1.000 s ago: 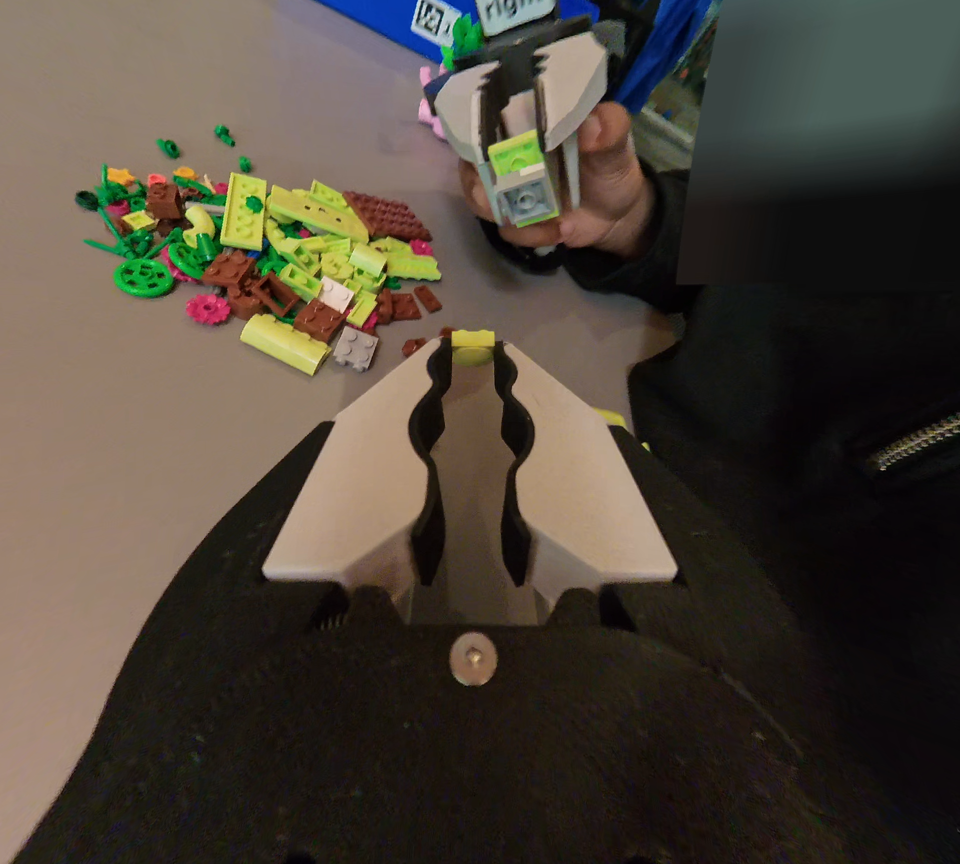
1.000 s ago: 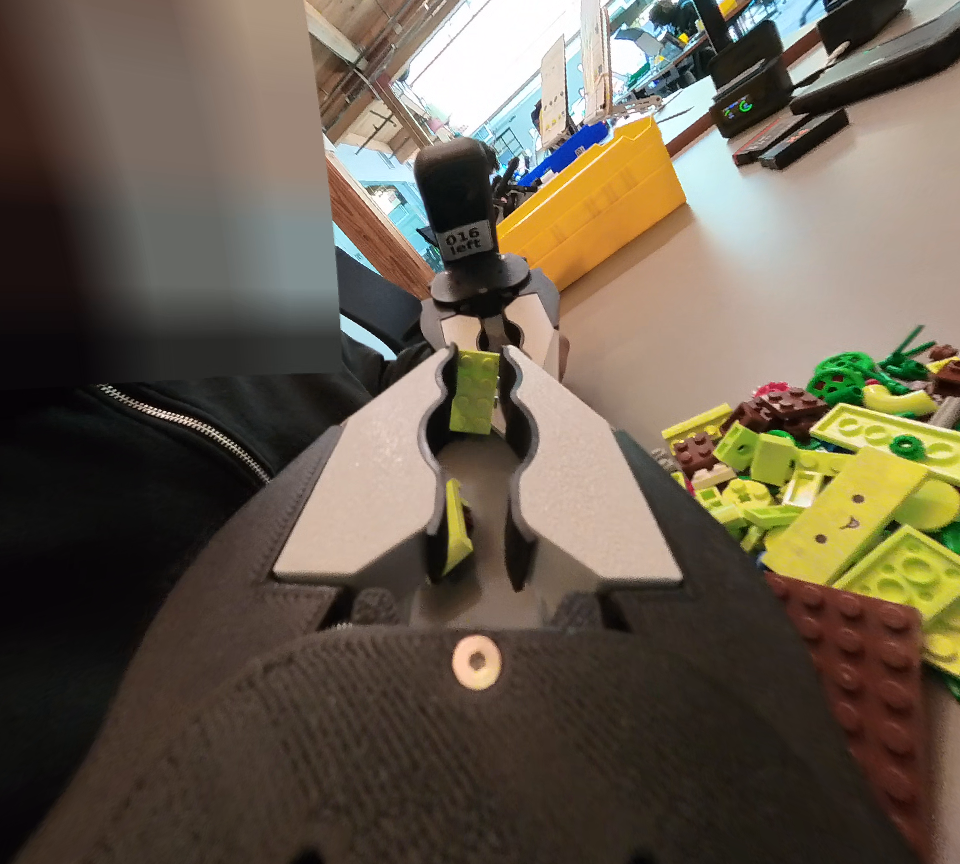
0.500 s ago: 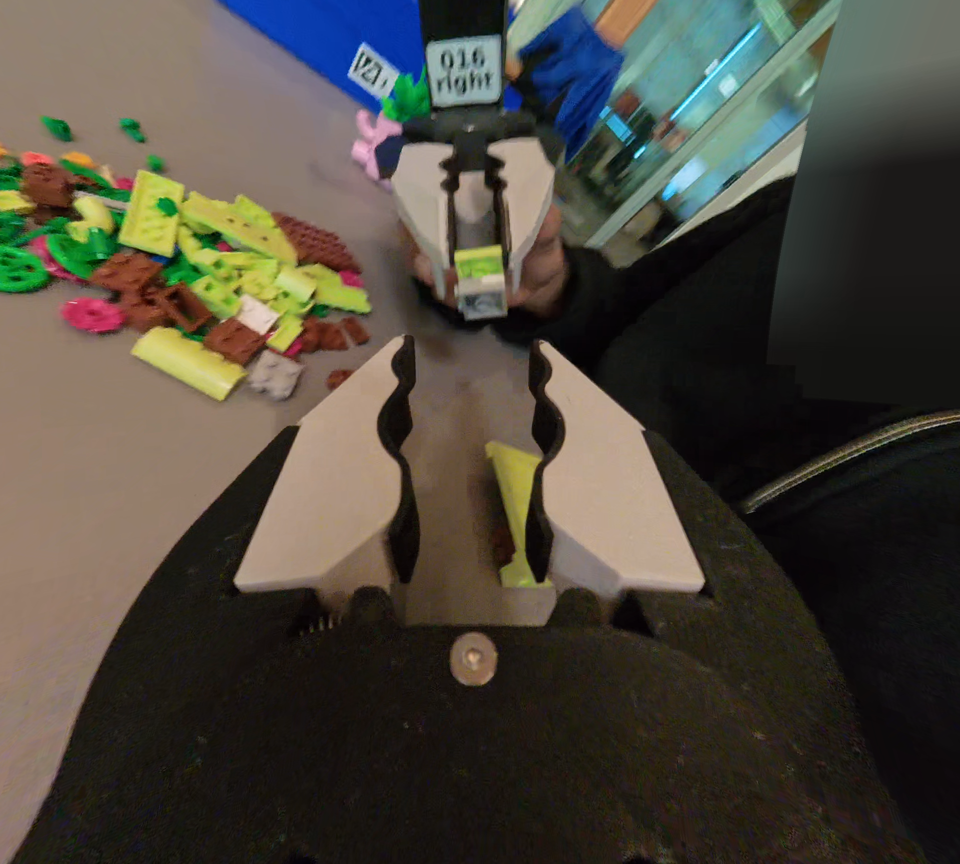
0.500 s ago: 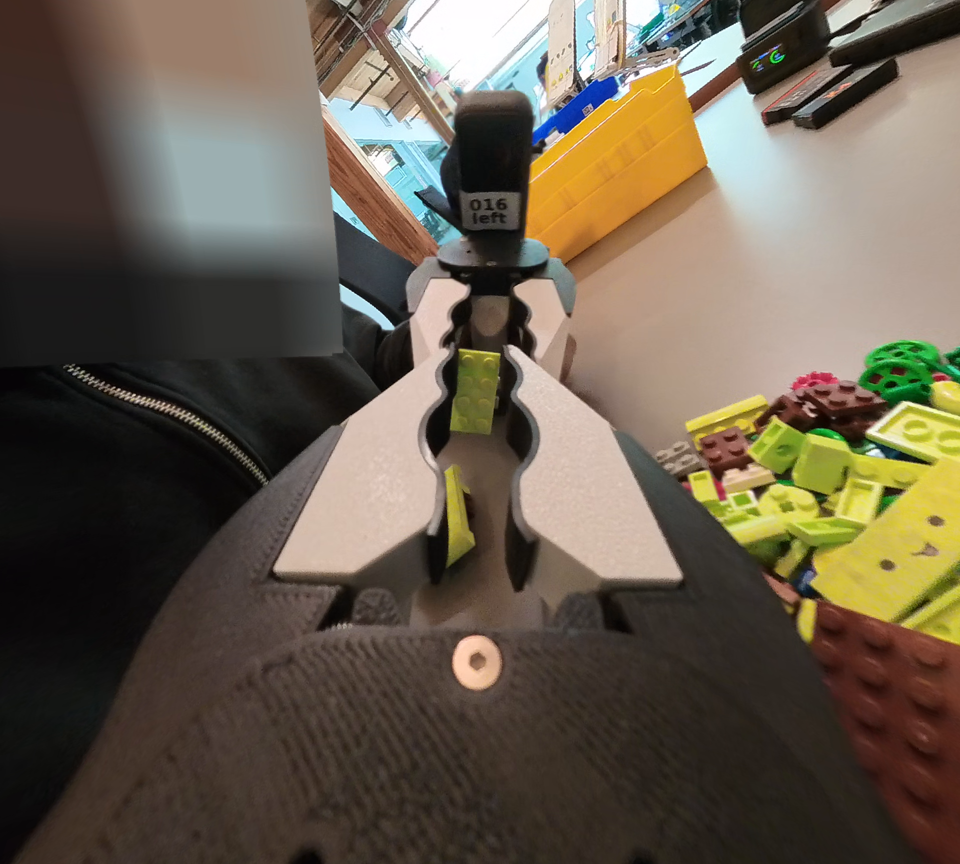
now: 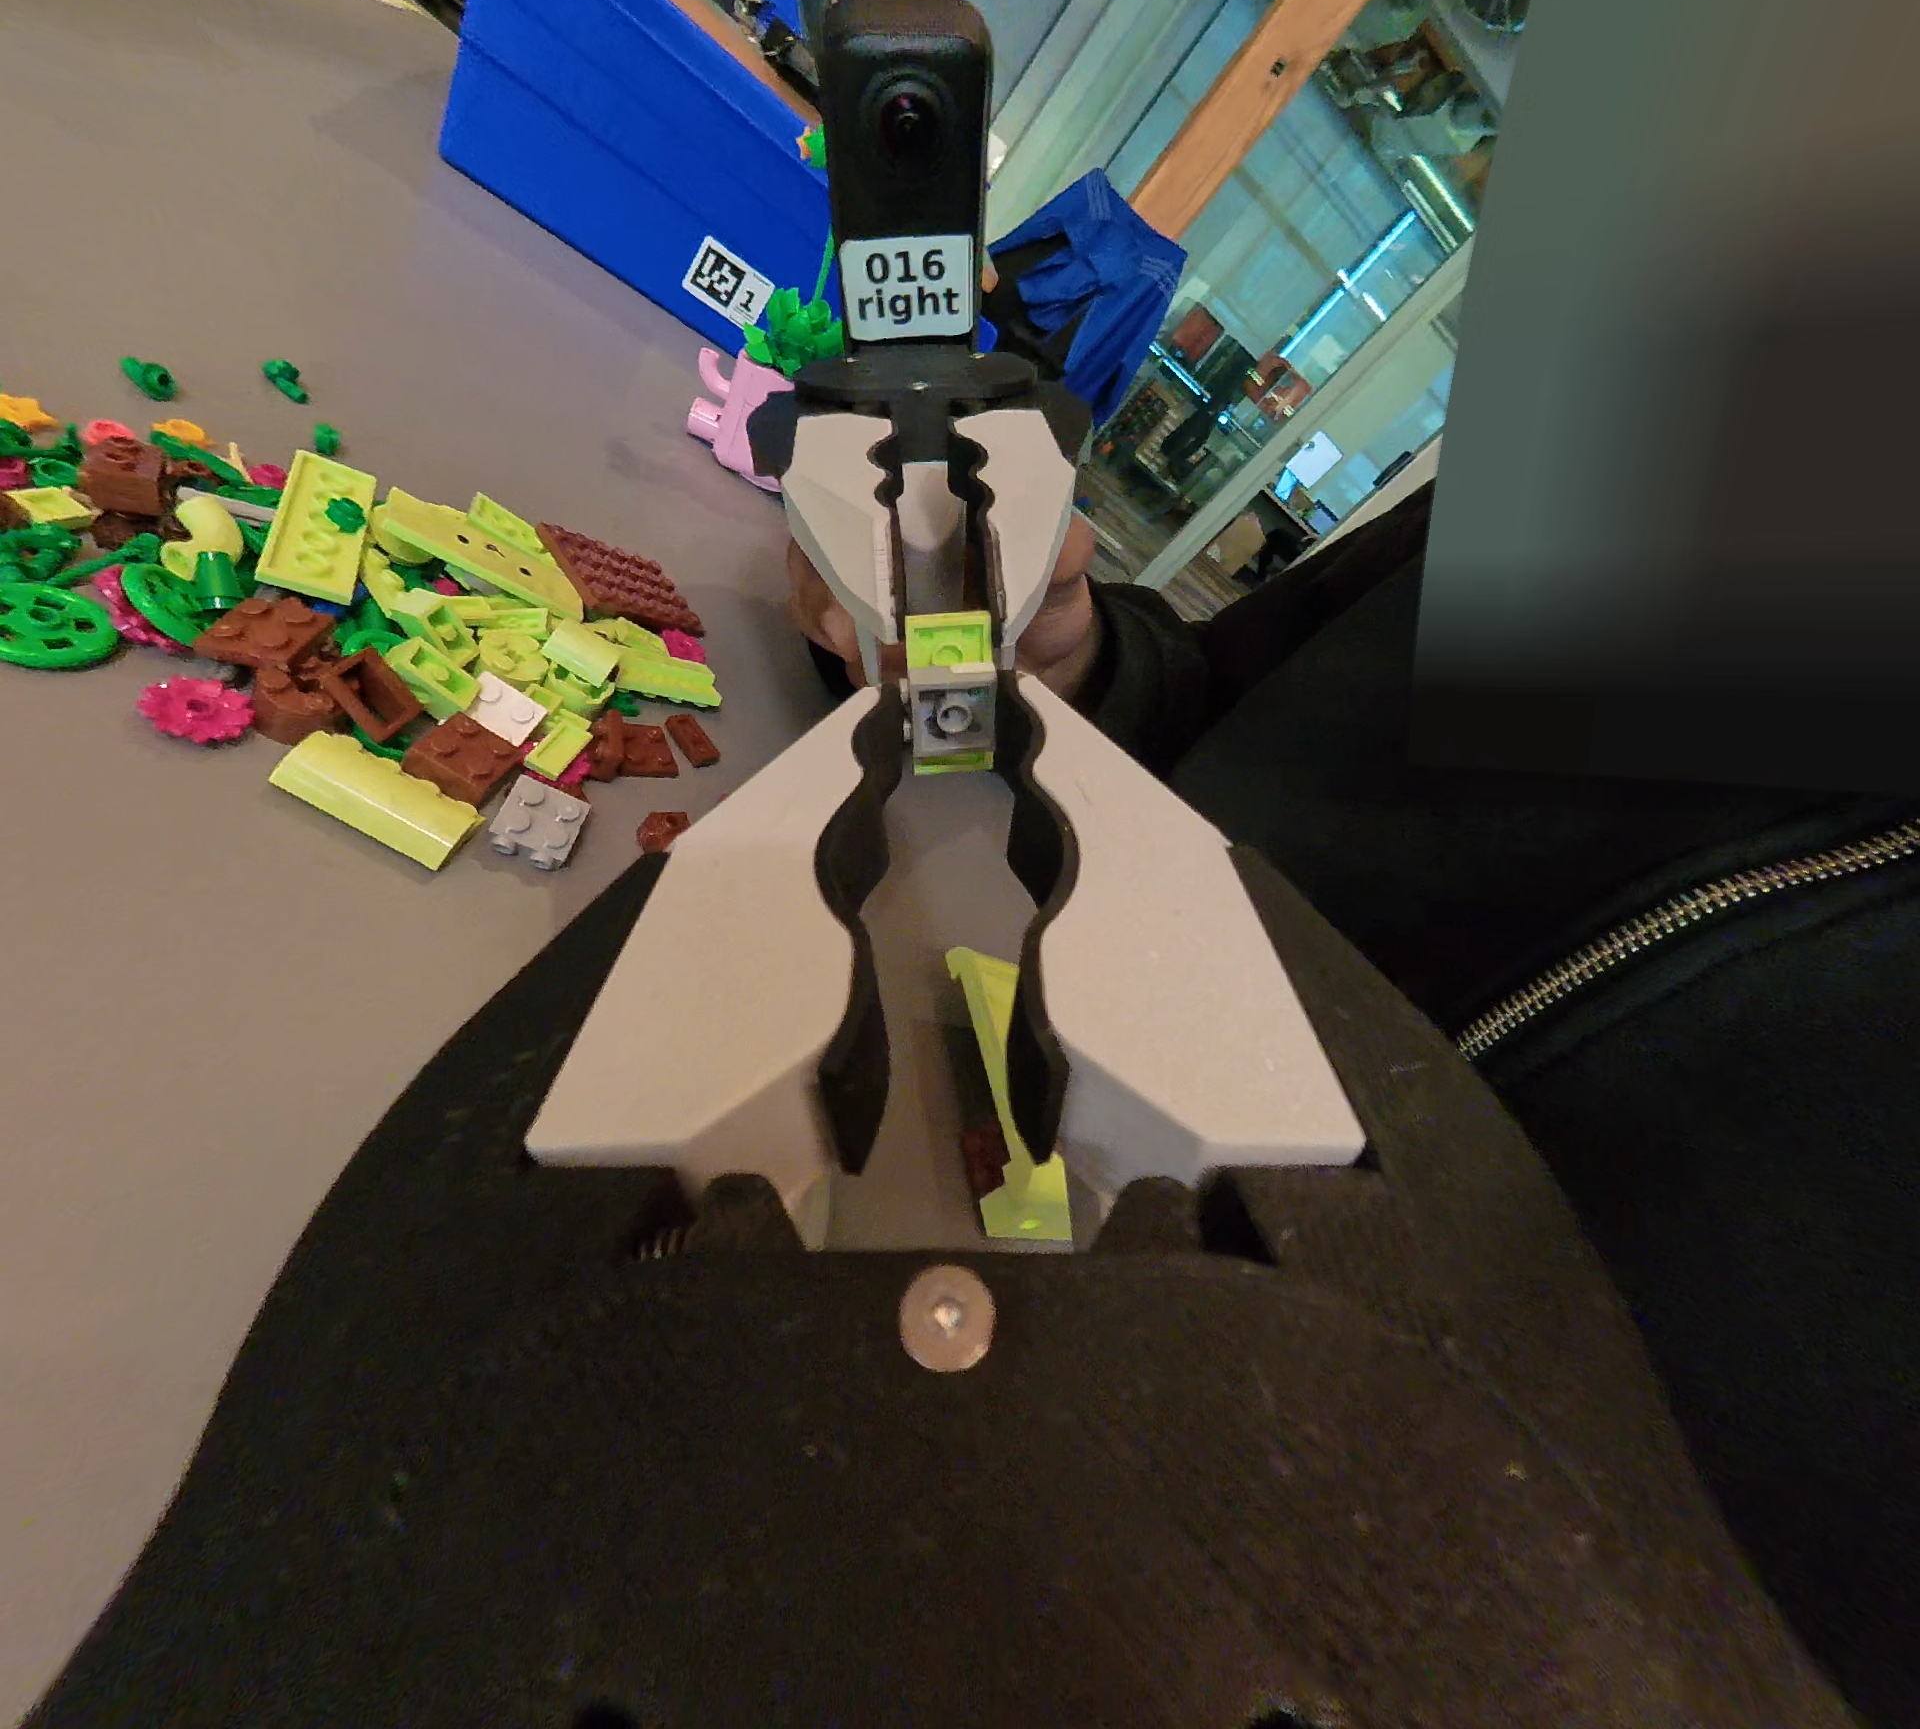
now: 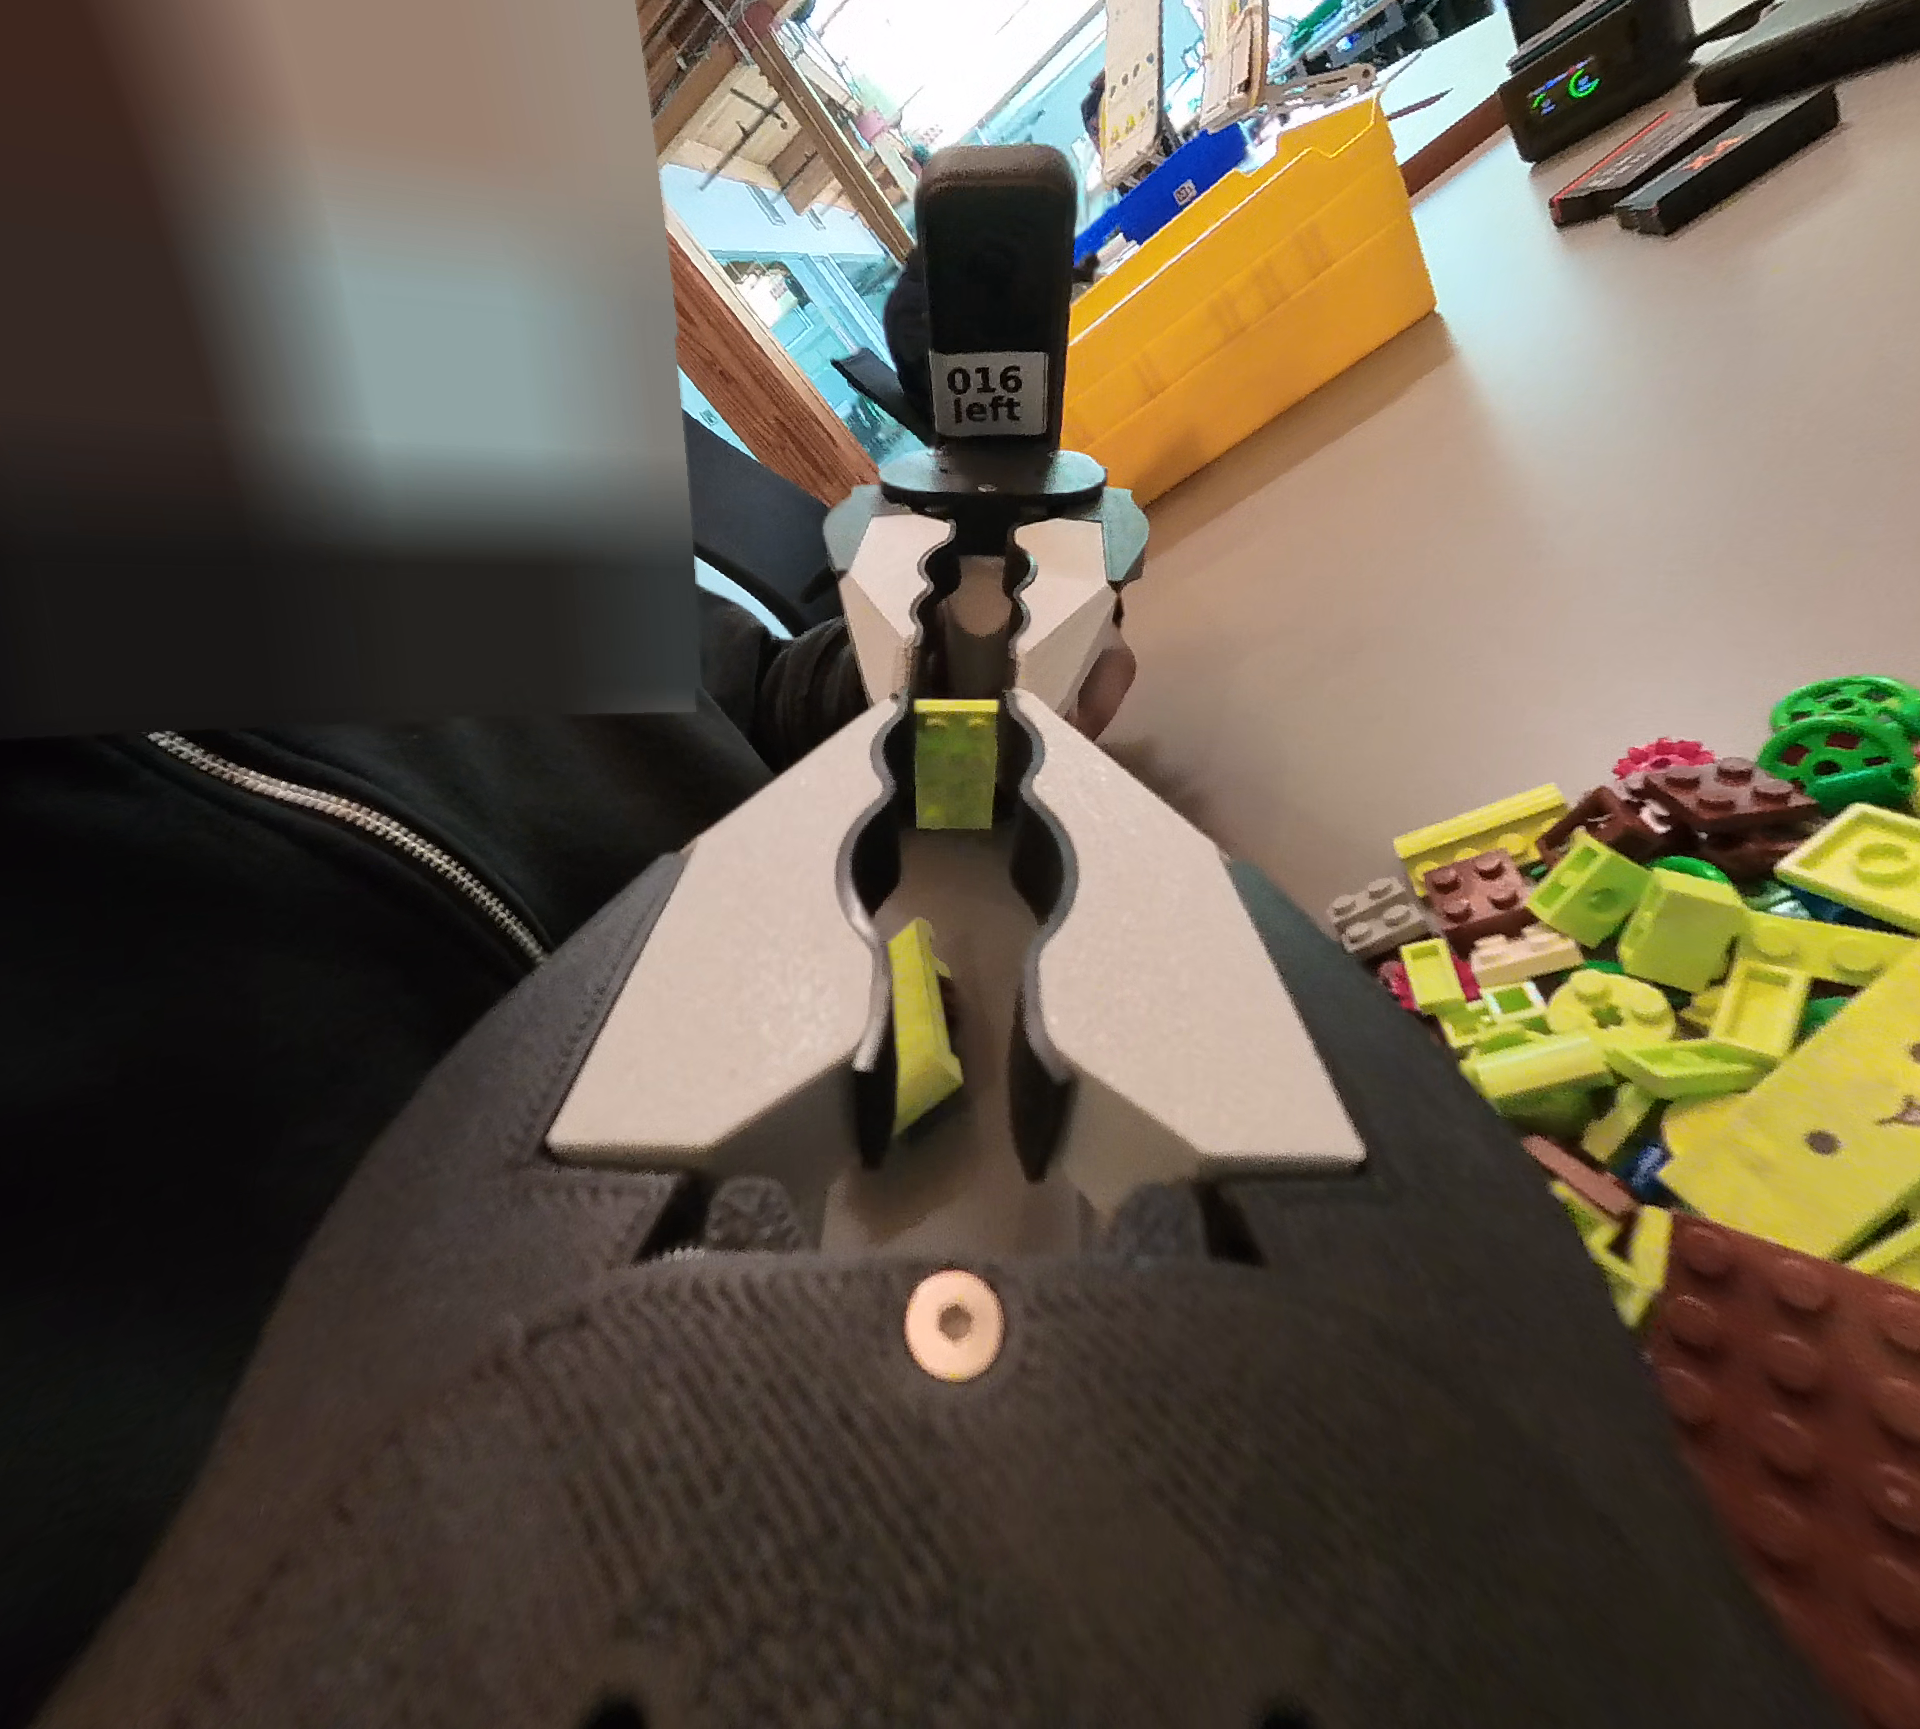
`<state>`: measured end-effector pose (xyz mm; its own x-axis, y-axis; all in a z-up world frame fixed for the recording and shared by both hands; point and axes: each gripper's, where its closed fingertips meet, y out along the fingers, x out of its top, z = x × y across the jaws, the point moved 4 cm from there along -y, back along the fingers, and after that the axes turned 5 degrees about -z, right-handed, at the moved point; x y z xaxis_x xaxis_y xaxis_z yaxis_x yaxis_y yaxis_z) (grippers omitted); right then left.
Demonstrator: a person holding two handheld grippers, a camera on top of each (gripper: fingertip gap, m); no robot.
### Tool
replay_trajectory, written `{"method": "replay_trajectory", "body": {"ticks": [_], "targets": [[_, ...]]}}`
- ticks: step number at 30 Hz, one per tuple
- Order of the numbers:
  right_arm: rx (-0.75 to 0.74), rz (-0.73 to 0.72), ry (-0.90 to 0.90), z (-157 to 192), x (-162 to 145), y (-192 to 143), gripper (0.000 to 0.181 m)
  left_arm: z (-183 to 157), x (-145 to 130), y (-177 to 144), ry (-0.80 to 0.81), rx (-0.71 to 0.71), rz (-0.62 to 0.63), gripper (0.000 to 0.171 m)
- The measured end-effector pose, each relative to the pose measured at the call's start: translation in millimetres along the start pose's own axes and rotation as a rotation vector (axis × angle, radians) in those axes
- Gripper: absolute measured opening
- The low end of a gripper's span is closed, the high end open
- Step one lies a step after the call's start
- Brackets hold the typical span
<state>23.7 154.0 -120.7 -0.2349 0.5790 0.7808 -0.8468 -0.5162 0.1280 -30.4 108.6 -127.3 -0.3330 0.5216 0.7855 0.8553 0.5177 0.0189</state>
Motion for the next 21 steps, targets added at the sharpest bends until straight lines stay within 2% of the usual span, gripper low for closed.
{"method": "replay_trajectory", "body": {"ticks": [4,7,9,12,15,18,21], "targets": [[0.043,-0.150,0.069,-1,19,-18,0.013,3,6,-8,0.013,0.021,-0.036,0.014],[-0.037,-0.138,0.016,-6,20,-21,0.013,6,11,-12,-0.015,0.014,-0.064,0.014],[-0.160,-0.090,-0.065,-14,18,-21,0.014,10,13,-15,0.007,0.051,-0.069,0.015],[-0.456,0.037,-0.245,-38,14,-31,0.013,18,21,-24,0.018,0.107,-0.113,0.015],[-0.667,0.104,-0.381,-52,16,-41,0.014,23,27,-32,-0.001,0.123,-0.152,0.015],[-0.756,0.118,-0.425,-58,17,-45,0.020,25,28,-34,0.001,0.134,-0.146,0.015],[-0.774,0.138,-0.430,-60,16,-44,0.025,28,23,-31,0.027,0.166,-0.102,0.015]]}}
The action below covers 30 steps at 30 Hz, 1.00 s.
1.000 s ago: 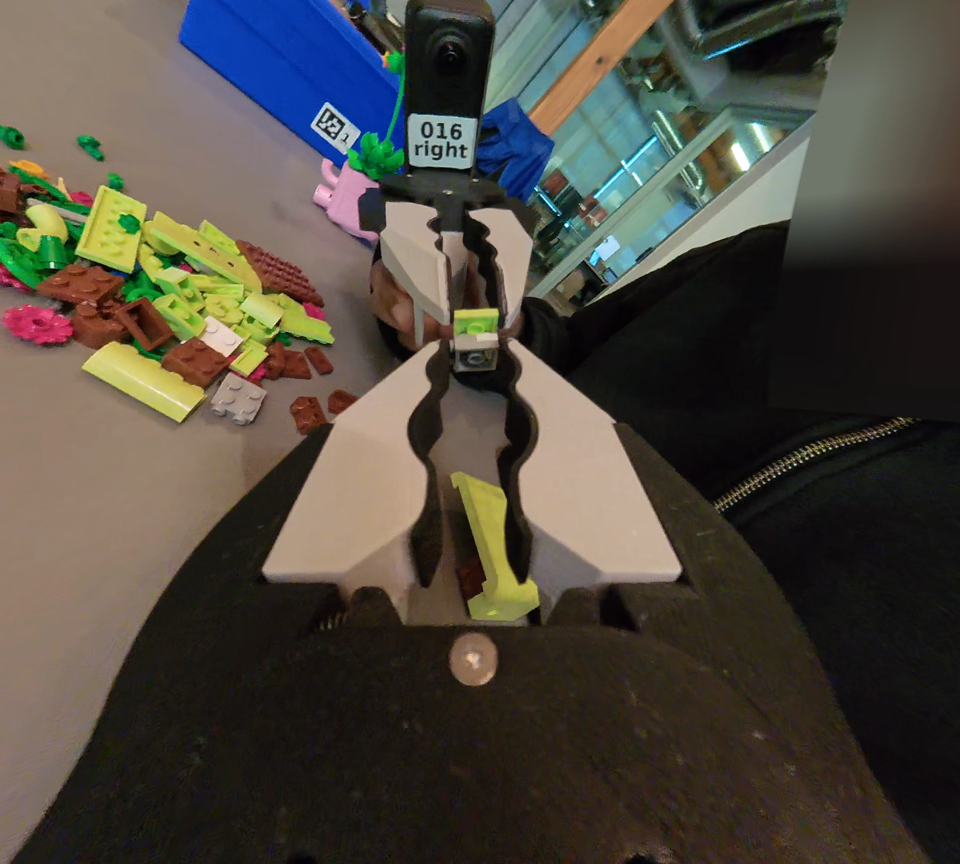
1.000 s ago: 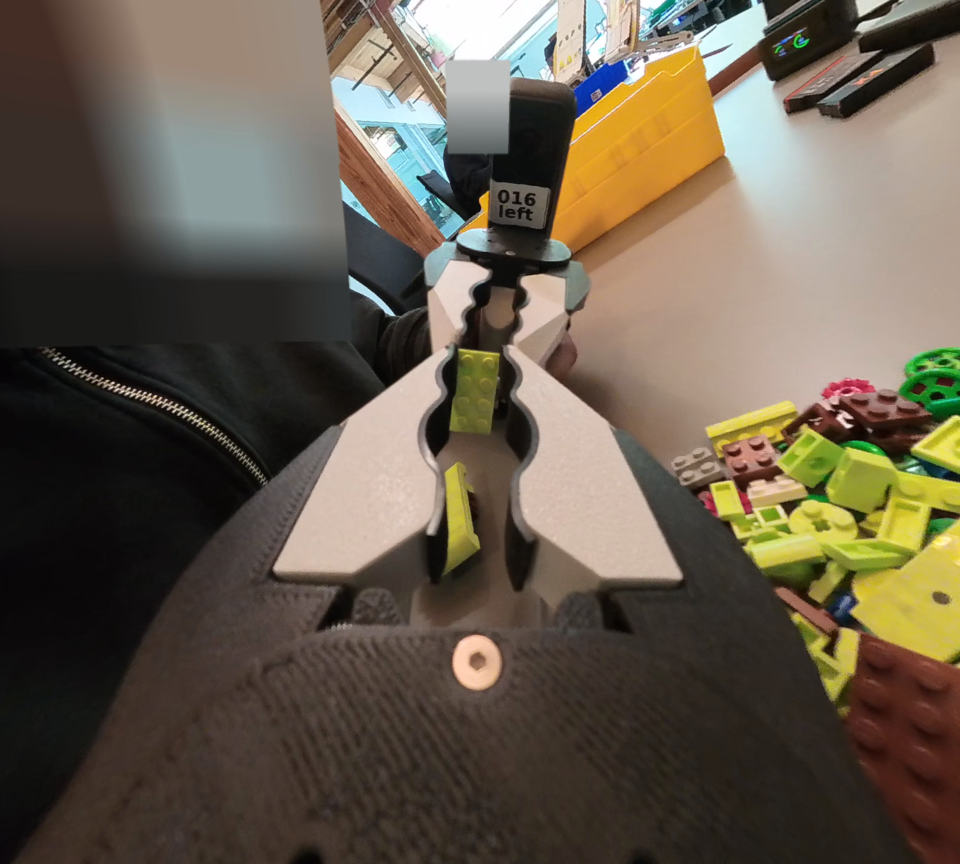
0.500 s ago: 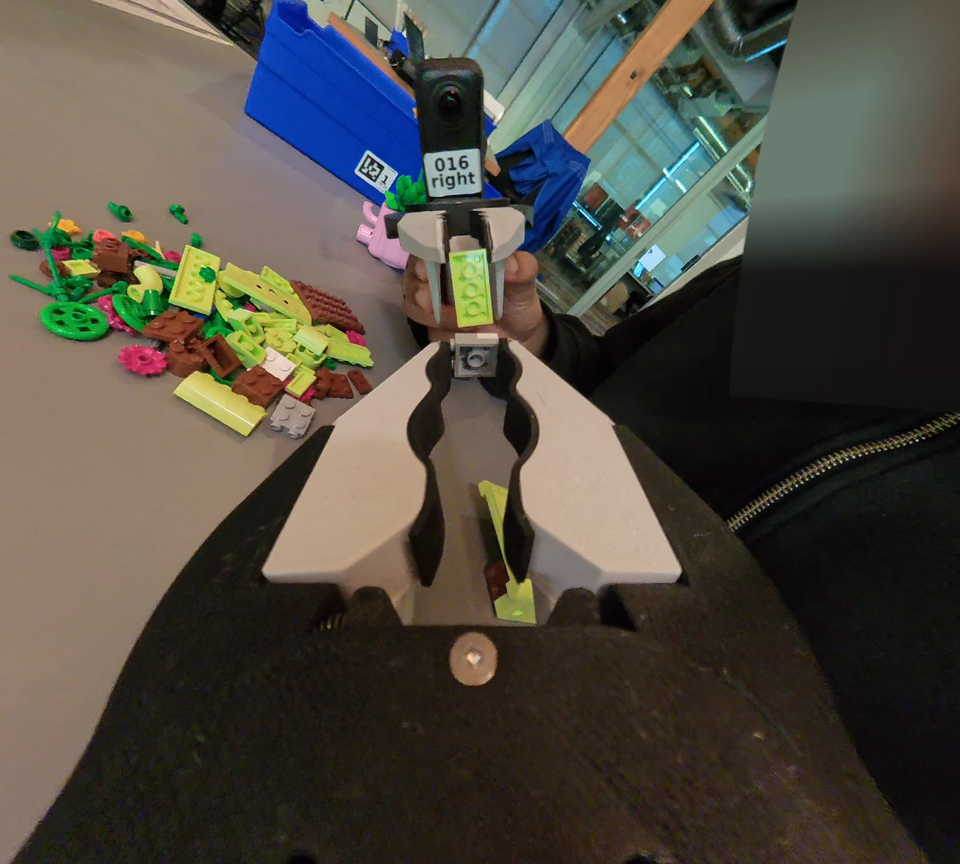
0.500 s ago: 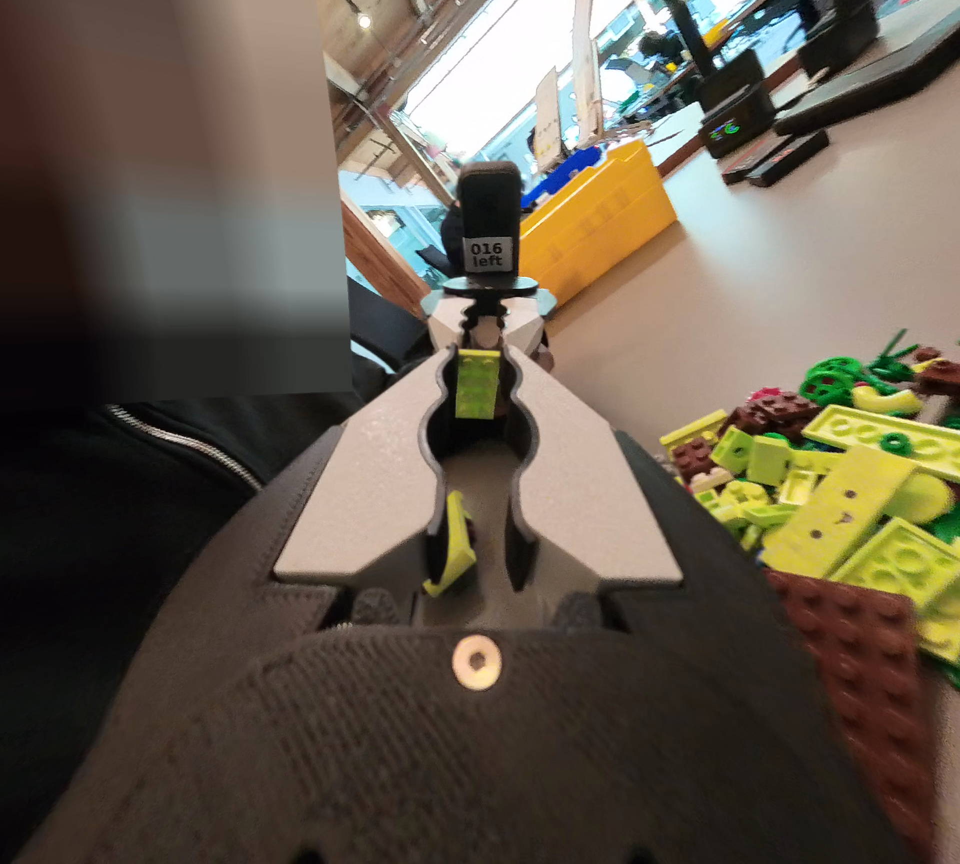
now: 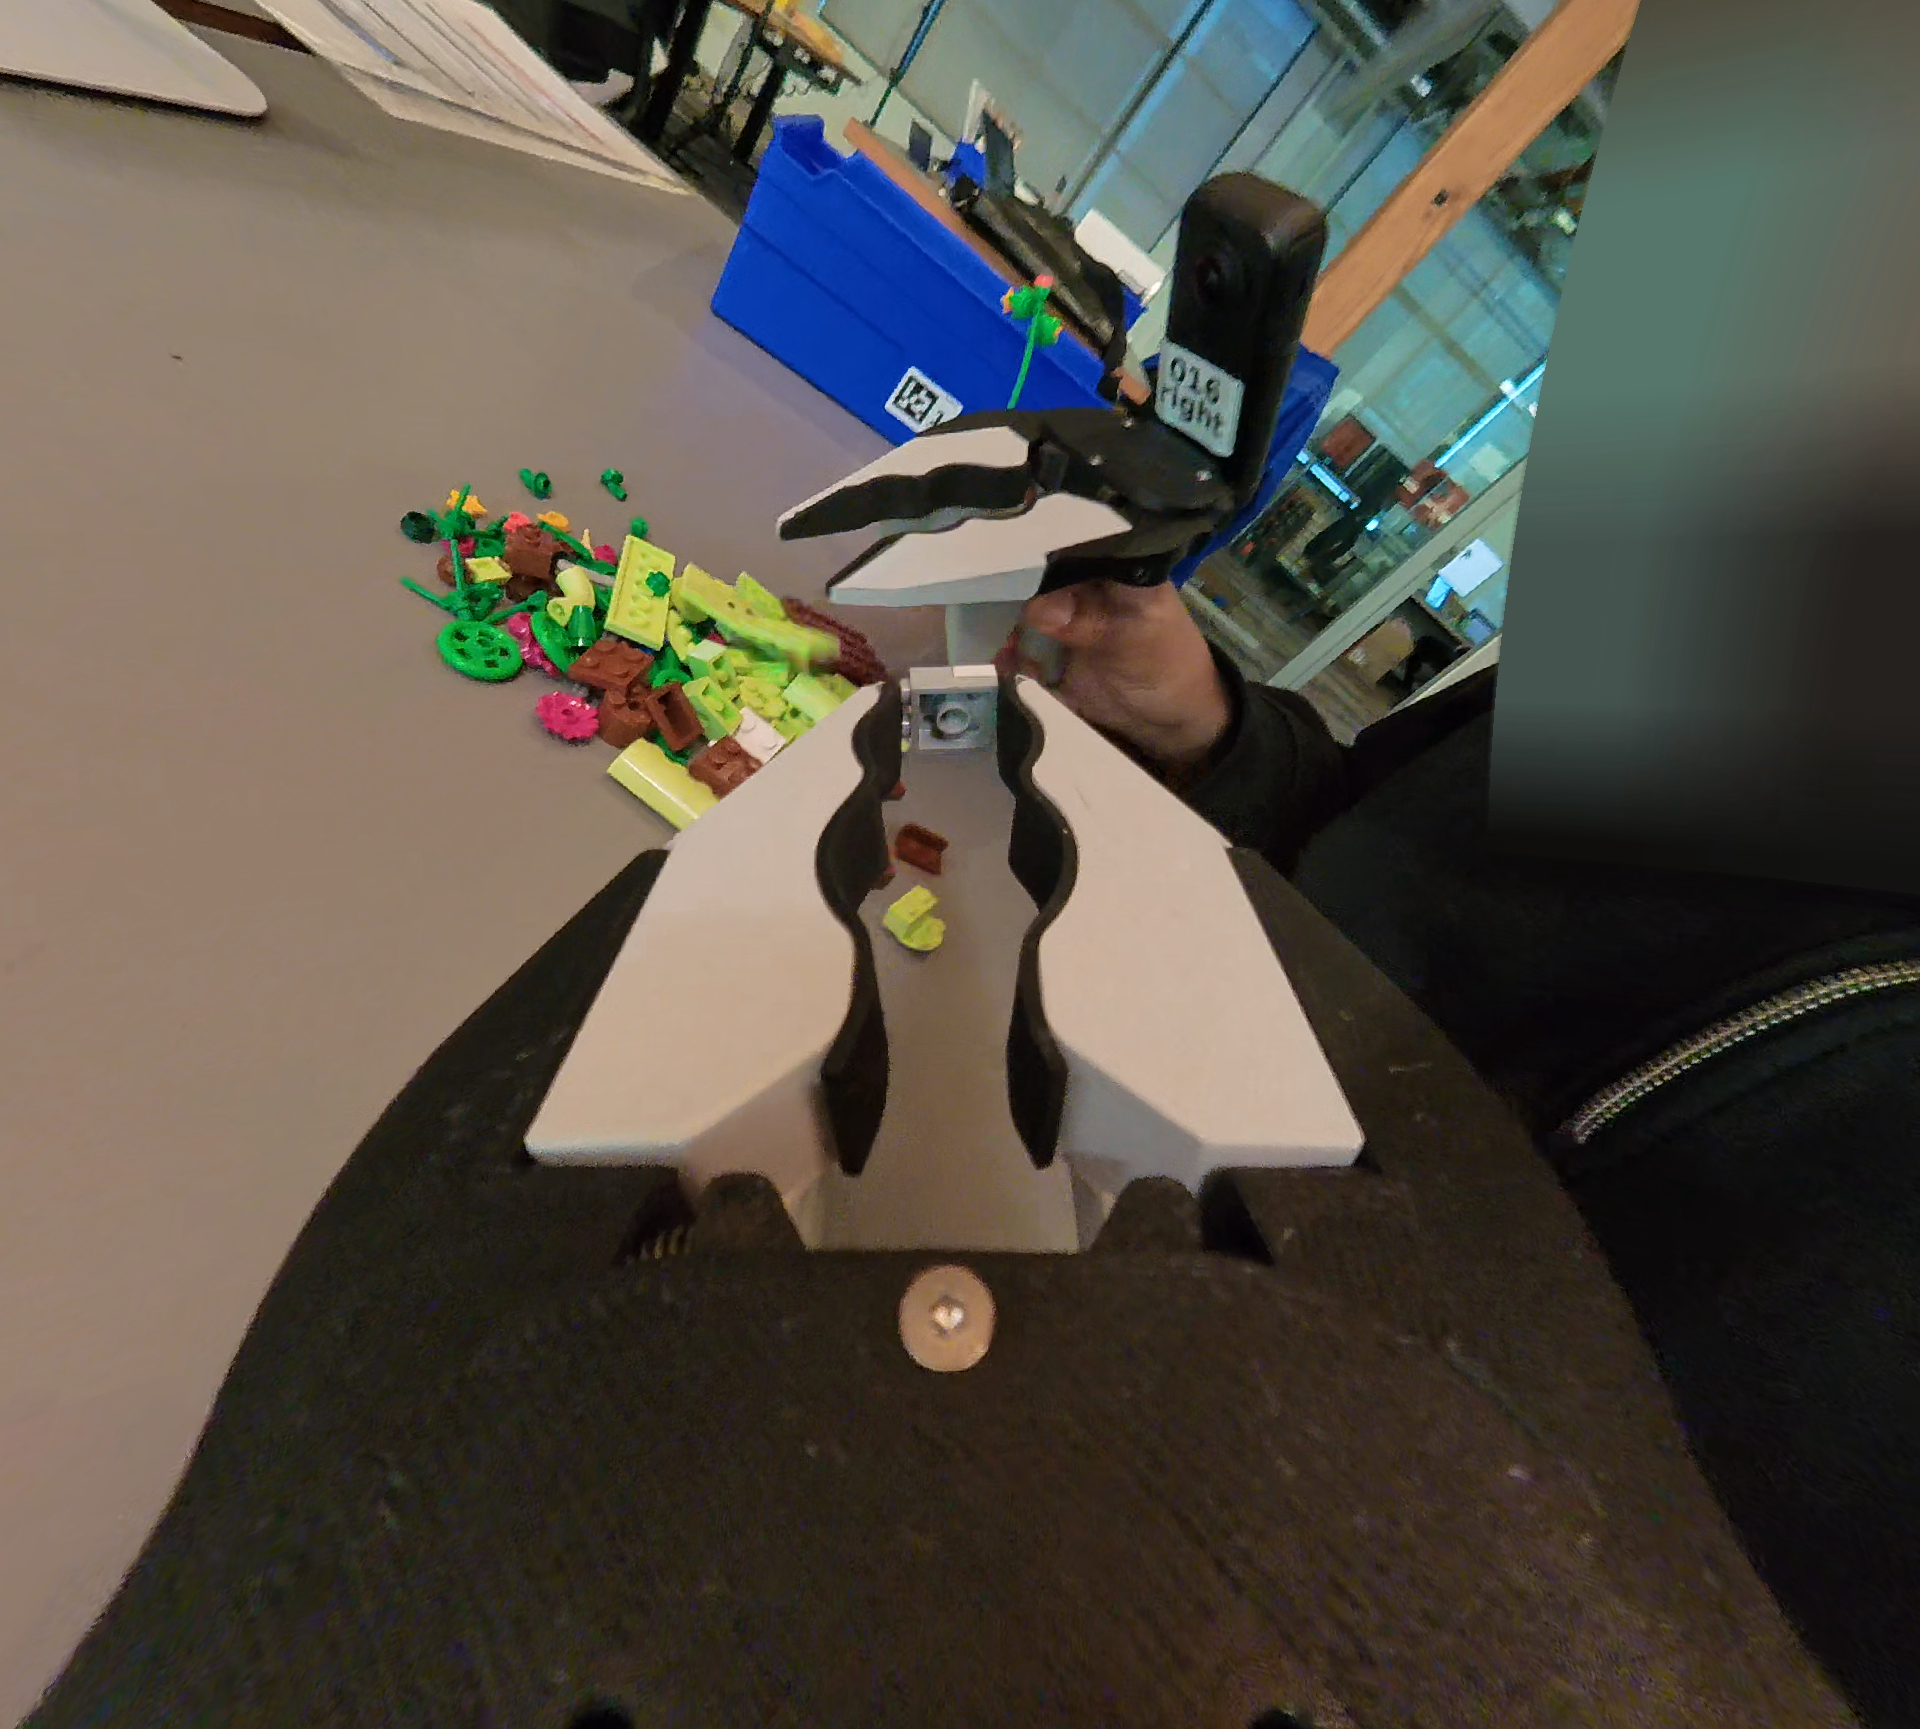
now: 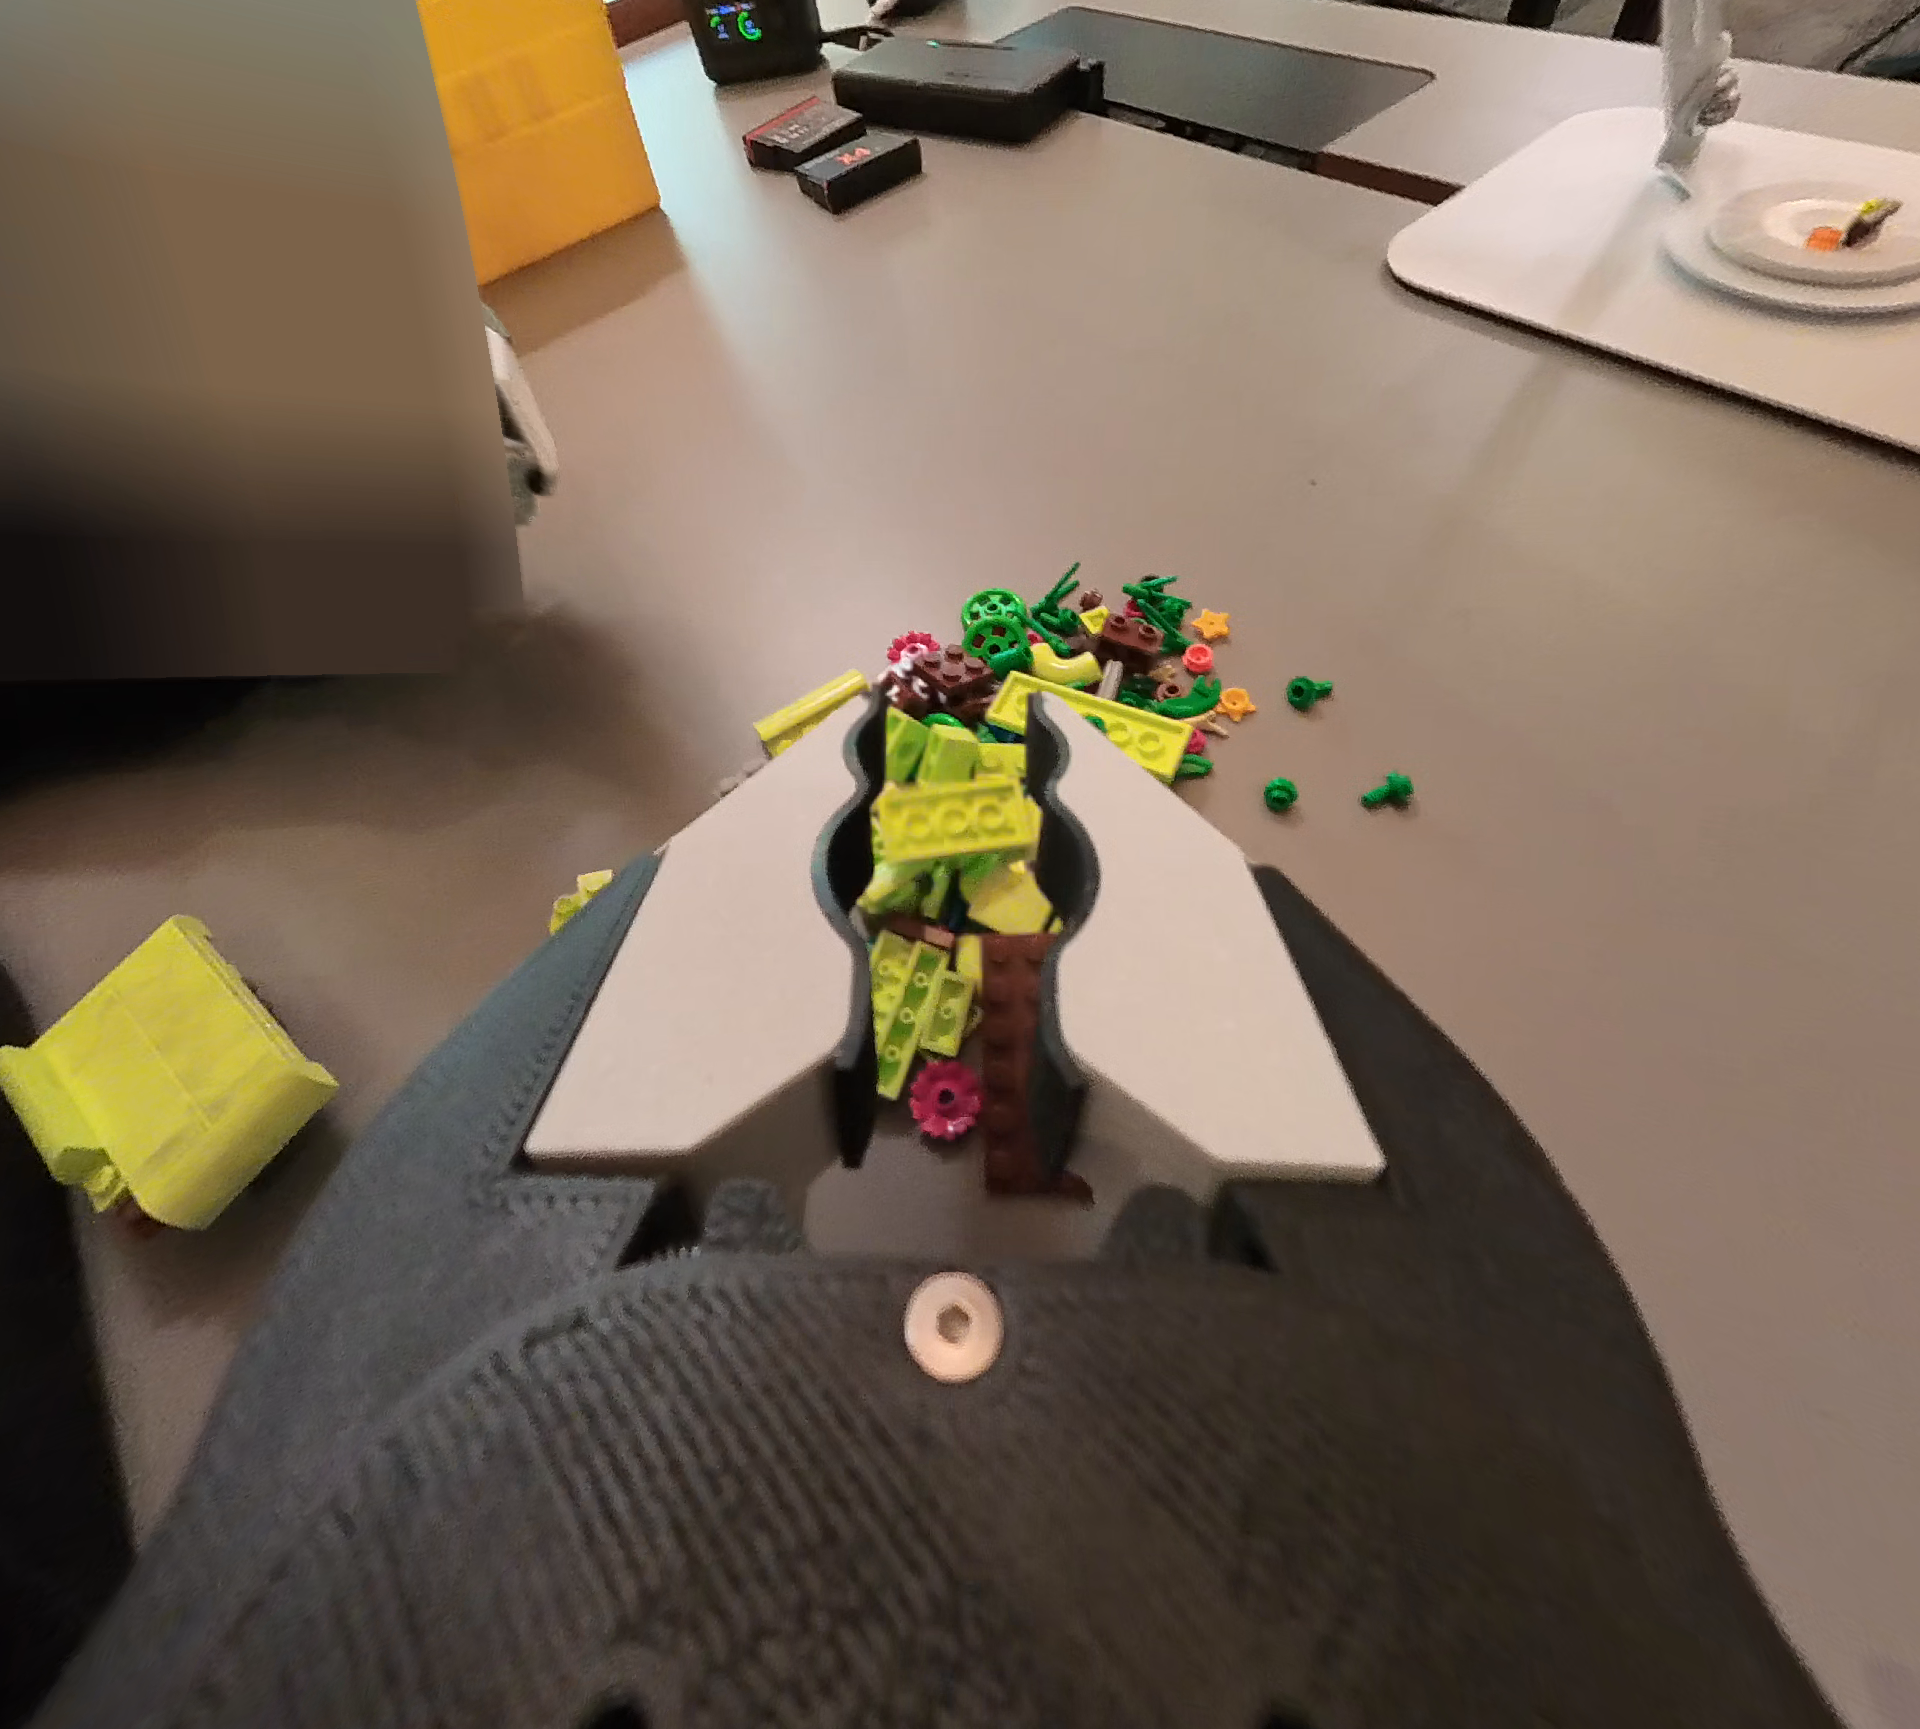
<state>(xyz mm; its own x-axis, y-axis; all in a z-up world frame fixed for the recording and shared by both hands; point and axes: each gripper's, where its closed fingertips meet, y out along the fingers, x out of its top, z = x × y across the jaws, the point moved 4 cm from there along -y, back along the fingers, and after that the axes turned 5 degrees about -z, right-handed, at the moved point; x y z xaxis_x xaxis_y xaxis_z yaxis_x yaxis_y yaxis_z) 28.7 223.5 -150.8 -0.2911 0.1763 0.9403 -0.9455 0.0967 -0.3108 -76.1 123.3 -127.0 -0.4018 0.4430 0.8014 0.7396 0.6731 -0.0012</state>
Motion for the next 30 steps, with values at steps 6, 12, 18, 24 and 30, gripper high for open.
{"method": "replay_trajectory", "body": {"ticks": [6,12,18,24,30], "targets": [[0.338,0.022,-0.065,50,1,-3,0.018,8,-7,1,0.066,0.073,0.075,0.015],[0.438,0.230,-0.294,78,-32,2,0.016,18,-30,6,0.142,0.166,0.283,0.015],[0.434,0.303,-0.357,83,-46,9,0.017,22,-48,8,0.187,0.237,0.440,0.015],[0.406,0.334,-0.383,83,-52,12,0.013,20,-54,10,0.240,0.254,0.491,0.030],[0.424,0.147,-0.165,77,-20,6,0.012,4,-29,13,0.334,0.171,0.278,0.035]]}}
